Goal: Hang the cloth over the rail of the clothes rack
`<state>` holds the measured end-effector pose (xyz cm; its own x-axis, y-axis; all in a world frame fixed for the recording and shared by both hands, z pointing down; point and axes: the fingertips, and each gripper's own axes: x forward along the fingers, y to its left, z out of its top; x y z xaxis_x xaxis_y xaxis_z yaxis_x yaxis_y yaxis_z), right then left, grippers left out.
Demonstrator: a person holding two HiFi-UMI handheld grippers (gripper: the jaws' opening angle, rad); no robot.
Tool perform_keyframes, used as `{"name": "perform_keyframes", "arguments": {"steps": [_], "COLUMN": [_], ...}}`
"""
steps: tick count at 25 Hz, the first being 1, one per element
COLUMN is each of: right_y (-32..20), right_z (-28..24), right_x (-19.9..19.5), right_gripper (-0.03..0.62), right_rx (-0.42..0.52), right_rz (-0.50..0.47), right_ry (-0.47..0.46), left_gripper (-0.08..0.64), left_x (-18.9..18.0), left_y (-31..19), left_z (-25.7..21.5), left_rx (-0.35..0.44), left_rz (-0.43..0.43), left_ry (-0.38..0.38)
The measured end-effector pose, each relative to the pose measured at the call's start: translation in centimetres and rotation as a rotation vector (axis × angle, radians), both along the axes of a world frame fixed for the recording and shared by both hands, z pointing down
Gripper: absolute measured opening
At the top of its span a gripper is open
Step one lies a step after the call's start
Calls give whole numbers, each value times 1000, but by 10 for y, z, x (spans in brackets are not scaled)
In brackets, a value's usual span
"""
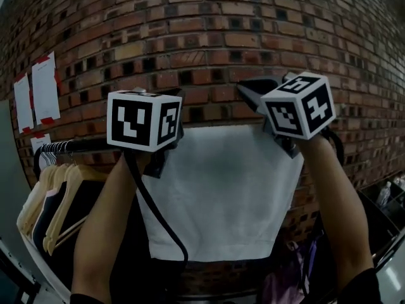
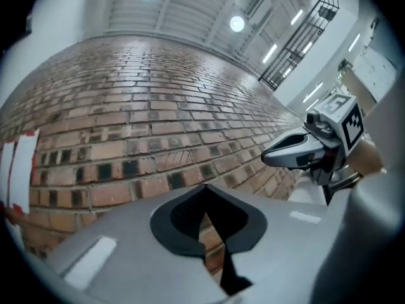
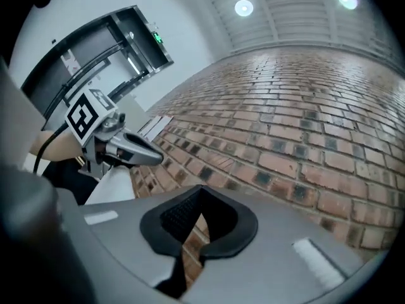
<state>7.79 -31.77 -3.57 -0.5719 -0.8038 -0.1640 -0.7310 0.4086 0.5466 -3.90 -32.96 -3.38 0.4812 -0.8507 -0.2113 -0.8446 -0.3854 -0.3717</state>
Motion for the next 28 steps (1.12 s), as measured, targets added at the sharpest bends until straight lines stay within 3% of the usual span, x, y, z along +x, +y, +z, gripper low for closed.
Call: {"name": "perform_keyframes", "arguments": {"steps": [2, 4, 8, 10, 14, 18, 20, 22, 26, 28], "right_y": [-4, -10, -15, -6, 46, 93, 94, 92, 118, 128], "right_z": [14, 27, 41, 41, 47, 93, 130, 160, 245, 292], "right_x": [1, -2, -13, -15, -16, -22, -28, -33, -39, -37], "right_gripper": [5, 5, 5, 5, 4, 5, 5, 3, 3, 3], "right_rx": [20, 63, 152, 175, 187, 231, 131, -1, -240, -331], "right_rz": [61, 158, 272, 241, 67, 7, -59, -158, -455, -514], "right_ry": [52, 165, 339, 314, 139, 120, 77, -13, -208, -260], "left_gripper": [20, 20, 20, 20, 20, 20, 20, 20, 20, 20], "left_x": [4, 7, 3, 0, 1, 6, 12, 16, 19, 18], "left_y": [3, 3, 9, 25, 88, 124, 119, 116, 134, 138], "left_z": [5, 7, 3, 2, 31, 91, 127, 161, 246, 292], "left_rx": [37, 62, 119, 134, 142, 100, 50, -15, -184, -253], "left_rz": [-47, -88, -107, -58, 99, 149, 145, 198, 405, 440], "left_ry": [-56, -101, -74, -24, 39, 49, 33, 58, 203, 253]}}
